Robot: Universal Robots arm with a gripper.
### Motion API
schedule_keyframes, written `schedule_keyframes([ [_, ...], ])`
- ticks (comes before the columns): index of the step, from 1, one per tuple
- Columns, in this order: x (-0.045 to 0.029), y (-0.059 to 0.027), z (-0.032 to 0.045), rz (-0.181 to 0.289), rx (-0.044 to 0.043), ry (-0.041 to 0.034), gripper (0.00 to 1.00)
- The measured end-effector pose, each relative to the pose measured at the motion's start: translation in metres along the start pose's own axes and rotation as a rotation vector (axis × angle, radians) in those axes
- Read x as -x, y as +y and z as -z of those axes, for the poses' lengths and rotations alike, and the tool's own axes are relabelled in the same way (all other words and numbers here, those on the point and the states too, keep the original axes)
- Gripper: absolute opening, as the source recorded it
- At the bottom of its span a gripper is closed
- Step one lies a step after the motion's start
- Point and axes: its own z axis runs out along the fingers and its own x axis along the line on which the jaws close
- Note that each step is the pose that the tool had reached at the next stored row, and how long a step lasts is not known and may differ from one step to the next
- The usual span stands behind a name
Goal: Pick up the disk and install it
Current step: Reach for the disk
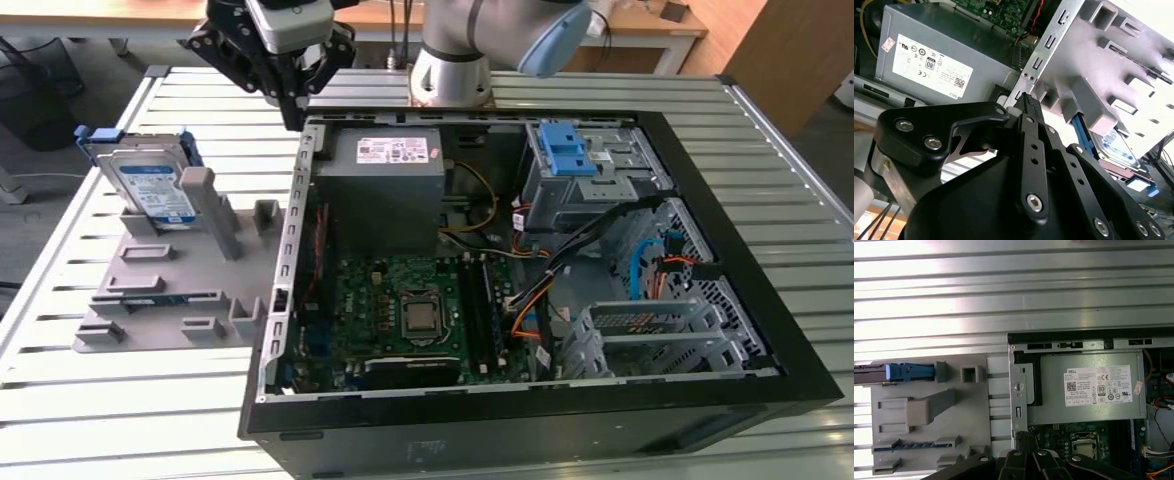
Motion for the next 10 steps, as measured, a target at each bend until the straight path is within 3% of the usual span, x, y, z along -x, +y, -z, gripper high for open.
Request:
schedule_keyframes([
  [10,-0.0079,-0.0006,-0.0004,0.0,0.0,0.0,0.11],
])
